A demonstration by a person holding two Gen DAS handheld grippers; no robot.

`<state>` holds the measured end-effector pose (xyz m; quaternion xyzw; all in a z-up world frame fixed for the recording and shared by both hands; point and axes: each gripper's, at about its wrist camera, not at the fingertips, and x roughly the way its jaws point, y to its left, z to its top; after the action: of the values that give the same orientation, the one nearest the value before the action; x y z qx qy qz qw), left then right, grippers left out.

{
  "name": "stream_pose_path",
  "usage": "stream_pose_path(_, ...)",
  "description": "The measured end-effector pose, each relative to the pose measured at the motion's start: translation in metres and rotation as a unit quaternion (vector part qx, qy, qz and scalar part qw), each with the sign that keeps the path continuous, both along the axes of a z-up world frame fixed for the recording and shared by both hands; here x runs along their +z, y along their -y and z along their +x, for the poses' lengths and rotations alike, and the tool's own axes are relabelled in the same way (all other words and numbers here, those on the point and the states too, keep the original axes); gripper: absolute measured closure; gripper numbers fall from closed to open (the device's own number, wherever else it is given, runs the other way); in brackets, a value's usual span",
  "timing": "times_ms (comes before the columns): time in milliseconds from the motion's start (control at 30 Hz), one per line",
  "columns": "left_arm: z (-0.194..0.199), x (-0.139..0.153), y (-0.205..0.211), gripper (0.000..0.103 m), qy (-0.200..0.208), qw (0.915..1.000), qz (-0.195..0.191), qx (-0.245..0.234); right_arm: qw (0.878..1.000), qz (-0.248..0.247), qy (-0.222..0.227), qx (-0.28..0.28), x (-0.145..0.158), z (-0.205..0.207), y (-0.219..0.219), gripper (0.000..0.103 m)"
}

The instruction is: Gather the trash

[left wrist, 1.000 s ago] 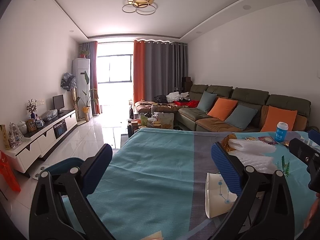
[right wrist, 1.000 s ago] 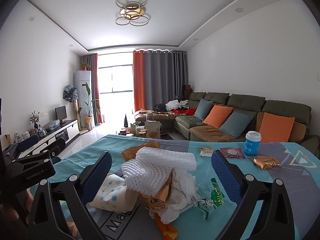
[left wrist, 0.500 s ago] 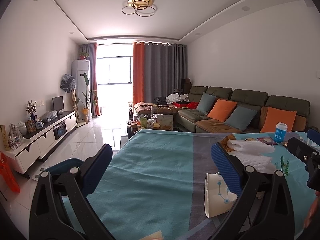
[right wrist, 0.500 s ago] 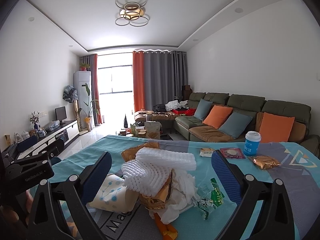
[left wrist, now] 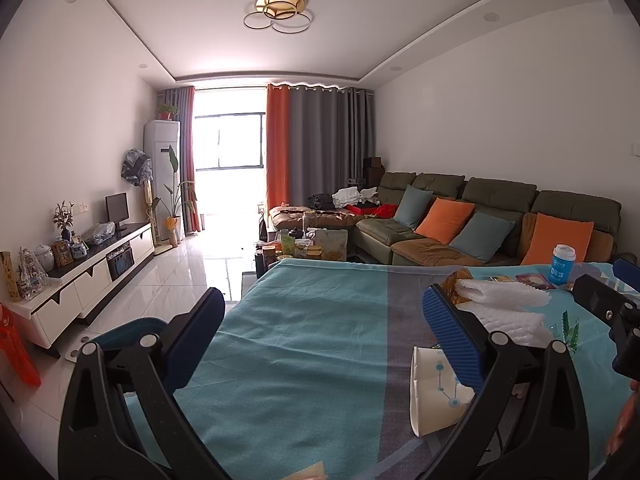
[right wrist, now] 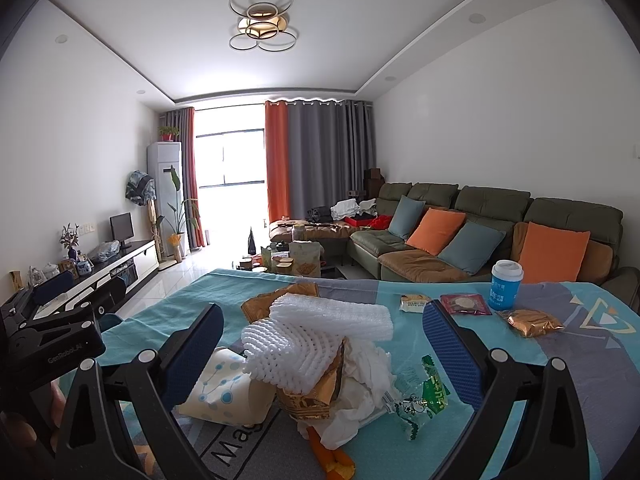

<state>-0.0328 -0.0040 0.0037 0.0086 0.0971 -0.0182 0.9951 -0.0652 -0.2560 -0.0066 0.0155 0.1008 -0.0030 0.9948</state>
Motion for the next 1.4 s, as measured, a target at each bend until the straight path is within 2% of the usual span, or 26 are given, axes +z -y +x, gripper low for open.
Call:
stream_pose_path(1133,0.010,-0.002,0.000,0.006,-0.010,0.9999,0.003,-0.001,1.000,0.006,-0.011,0.006,-0.002,0.007,0.001,0.007)
stream_pose_path(1400,0.016,-0.007,0.000,0.006,-0.028,0.9994,0.003,-0.021,0.999,0.015,-0.026,0.016,-0.002,0.016,0.007,0.007)
